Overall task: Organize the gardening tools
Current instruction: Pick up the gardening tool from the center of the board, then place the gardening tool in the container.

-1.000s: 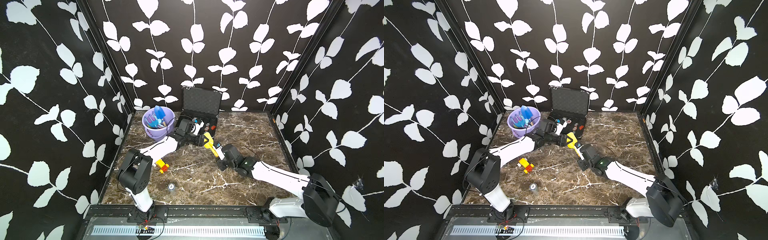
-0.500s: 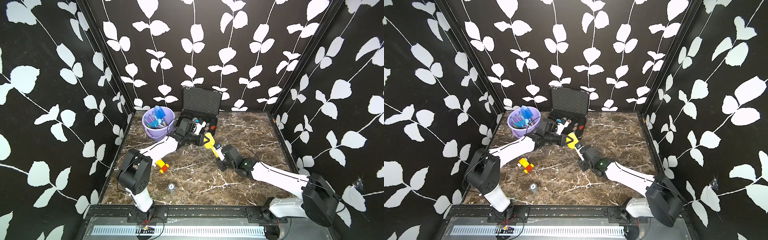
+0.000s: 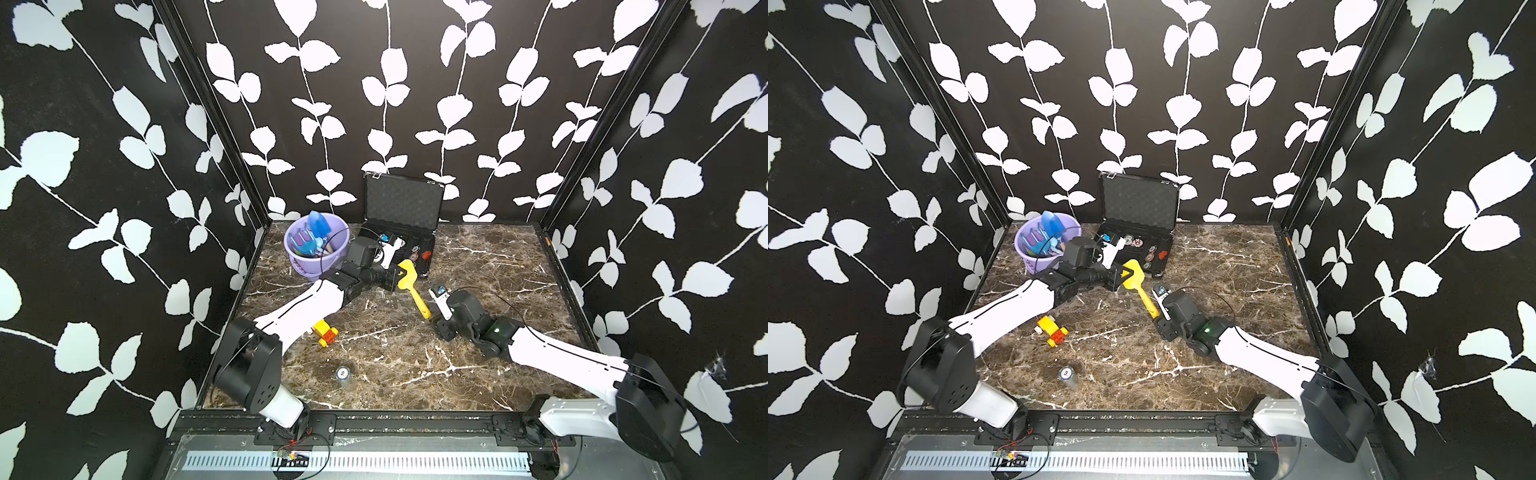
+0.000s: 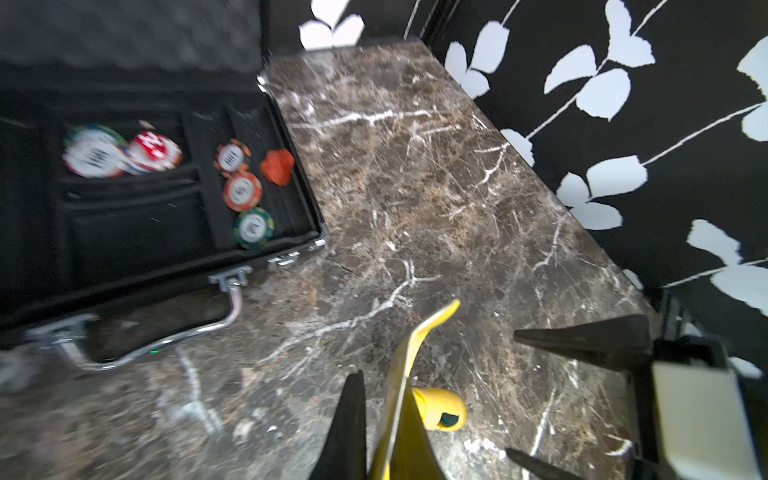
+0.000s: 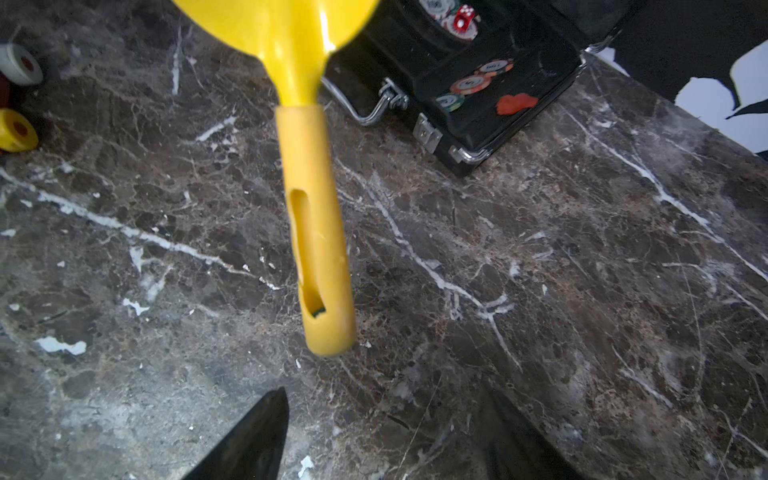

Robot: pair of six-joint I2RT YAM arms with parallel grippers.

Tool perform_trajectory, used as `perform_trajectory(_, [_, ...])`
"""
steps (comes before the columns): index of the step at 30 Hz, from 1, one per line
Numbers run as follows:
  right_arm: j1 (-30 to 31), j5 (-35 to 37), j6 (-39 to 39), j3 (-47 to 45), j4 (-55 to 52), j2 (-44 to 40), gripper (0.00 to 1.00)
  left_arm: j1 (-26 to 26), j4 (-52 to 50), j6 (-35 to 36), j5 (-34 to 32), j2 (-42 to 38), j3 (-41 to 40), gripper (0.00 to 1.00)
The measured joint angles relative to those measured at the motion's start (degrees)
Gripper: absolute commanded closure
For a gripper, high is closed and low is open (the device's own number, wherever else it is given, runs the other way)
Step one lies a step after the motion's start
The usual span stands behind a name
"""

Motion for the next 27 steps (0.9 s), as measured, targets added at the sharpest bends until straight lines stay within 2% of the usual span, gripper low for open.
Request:
perform_trajectory(1, [0.0, 0.4, 0.2, -0.4, 0.2, -0.9, 0.20, 0.0, -0.4, 0.6, -1.6, -1.9, -0.4, 1.00])
perform_trajectory(3, [0.0, 1.6, 0.7, -1.5, 0.7, -3.2, 0.05, 0.0, -1.0, 1.9, -4.9, -5.9, -1.4, 1.00])
perform_trajectory(4, [0.0, 2.2, 1.2, -2.1, 0.9, -4.2, 0.02, 0.0, -1.5, 2.5, -6.7, -8.3, -1.9, 1.00])
perform_trajectory(14, [0.0, 11.3, 3.7, -7.8, 3.7, -13.5, 0.01, 0.0, -2.4, 11.9, -30.0, -27.2, -2.5, 1.00])
perform_trajectory(20, [0.0, 15.7, 5.2, -11.0, 5.2, -19.2, 0.01, 0.1, -0.9, 20.9, -44.8, -28.3, -1.3, 1.00])
perform_trajectory(23, [0.0, 17.2, 5.7, -12.3, 5.2, -21.7, 0.01, 0.9, 0.2, 24.9, -49.2, -27.1, -0.3, 1.00])
perform_trajectory(27, [0.0, 18.9, 6.1, -12.8, 5.2, -24.1, 0.01, 3.8, 1.4, 28.5, -52.0, -24.7, 1.5, 1.00])
